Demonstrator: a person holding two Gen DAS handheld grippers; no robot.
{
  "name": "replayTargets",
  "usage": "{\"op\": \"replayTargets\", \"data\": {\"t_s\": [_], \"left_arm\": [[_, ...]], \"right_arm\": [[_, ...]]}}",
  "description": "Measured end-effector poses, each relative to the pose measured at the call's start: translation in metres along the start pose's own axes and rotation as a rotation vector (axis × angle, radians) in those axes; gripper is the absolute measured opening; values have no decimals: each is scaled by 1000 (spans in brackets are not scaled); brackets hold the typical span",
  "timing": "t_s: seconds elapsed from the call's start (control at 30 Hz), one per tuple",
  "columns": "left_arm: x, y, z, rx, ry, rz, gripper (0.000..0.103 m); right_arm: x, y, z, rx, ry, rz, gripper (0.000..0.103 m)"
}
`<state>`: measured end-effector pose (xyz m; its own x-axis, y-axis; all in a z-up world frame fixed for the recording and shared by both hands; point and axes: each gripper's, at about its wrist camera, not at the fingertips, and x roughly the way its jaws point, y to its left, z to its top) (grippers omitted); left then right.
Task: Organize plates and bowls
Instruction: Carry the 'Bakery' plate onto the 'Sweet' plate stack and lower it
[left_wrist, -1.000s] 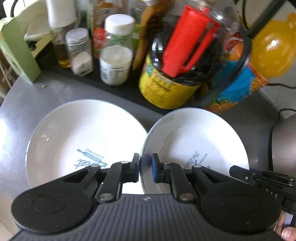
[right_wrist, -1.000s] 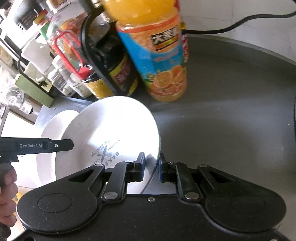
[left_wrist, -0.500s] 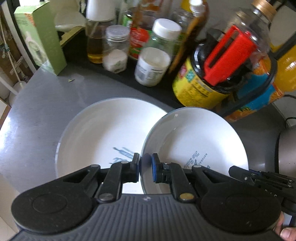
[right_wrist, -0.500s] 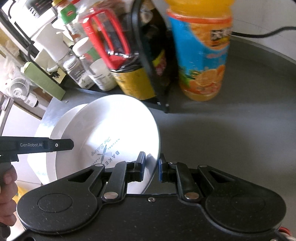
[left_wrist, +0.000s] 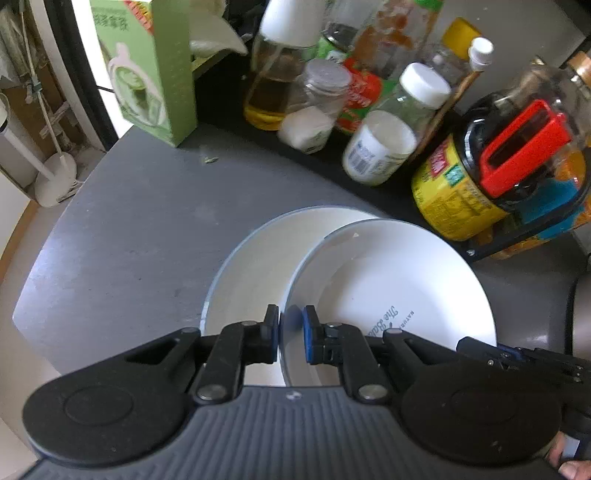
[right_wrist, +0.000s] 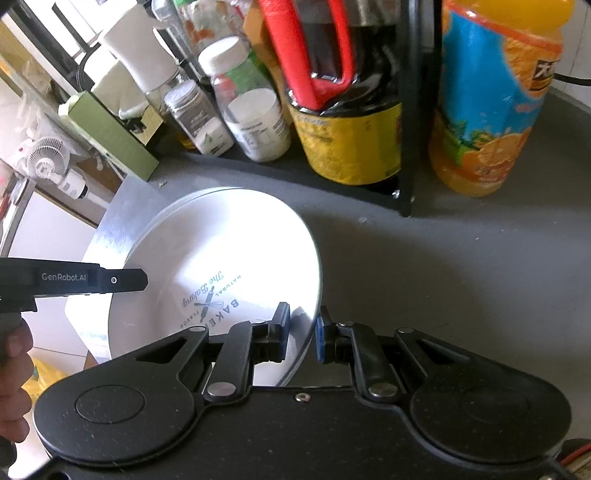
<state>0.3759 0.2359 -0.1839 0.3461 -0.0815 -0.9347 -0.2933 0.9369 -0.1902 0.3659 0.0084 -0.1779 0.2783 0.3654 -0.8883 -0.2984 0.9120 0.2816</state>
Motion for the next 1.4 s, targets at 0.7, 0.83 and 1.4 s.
{"op": "replayTargets", "data": {"t_s": [0.7,0.83,1.4], "left_arm": [[22,13,-11,26,23,10,12],[21,13,-12,40,-2,35,12],[20,16,-13,68,-24,51,12]], "right_arm": [[18,13,-7,-57,28,-83,20],[25,17,-7,-83,35,-91,24],[23,11,-7,-9,34,-90,51]]}}
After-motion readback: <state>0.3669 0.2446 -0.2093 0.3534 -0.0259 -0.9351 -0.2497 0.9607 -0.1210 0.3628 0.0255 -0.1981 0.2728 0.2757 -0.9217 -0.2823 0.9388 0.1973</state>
